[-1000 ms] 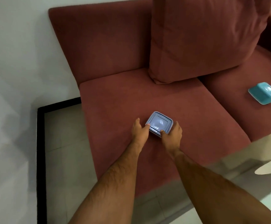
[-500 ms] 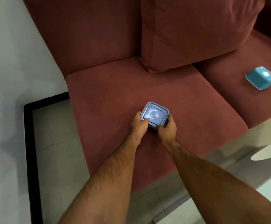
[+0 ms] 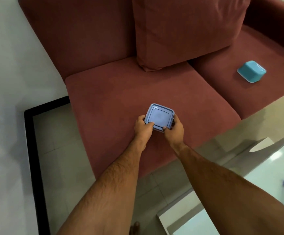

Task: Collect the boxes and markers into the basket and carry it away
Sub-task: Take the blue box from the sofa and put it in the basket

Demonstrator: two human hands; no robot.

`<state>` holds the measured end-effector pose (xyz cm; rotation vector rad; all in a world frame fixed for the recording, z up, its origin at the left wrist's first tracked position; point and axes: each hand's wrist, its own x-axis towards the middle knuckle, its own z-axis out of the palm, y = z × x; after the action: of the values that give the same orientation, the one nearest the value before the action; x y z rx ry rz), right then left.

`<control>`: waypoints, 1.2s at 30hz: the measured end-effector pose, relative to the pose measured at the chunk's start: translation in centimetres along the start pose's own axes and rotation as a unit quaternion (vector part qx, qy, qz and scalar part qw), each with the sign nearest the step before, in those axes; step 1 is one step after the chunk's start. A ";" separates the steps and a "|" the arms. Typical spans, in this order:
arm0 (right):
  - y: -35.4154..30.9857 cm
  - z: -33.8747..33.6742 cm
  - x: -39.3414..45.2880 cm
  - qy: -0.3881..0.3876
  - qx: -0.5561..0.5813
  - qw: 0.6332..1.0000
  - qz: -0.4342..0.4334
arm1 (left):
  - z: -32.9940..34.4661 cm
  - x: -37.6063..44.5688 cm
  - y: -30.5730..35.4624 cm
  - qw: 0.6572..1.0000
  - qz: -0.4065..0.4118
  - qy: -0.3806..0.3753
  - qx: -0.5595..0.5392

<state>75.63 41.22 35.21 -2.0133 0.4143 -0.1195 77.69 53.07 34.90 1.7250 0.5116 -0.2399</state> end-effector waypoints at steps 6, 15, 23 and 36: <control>0.1 -4.4 -4.5 -0.026 0.015 0.999 -0.013 | 1.1 -5.3 -1.1 0.998 0.021 0.009 0.053; 3.2 -13.0 -11.9 -0.047 0.053 0.997 -0.003 | 5.5 -15.2 -4.4 0.998 0.017 -0.015 0.058; 7.0 -20.8 -17.4 -0.036 0.064 0.997 0.017 | 10.0 -23.9 -5.6 0.997 0.019 -0.011 0.078; 13.7 -28.9 -25.0 -0.032 -0.015 0.999 0.016 | 14.2 -35.7 -11.0 0.996 -0.019 -0.041 0.075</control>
<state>41.46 19.59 38.88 -2.0338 0.4111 -0.0293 42.90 33.63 37.44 1.8431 0.4760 -0.3839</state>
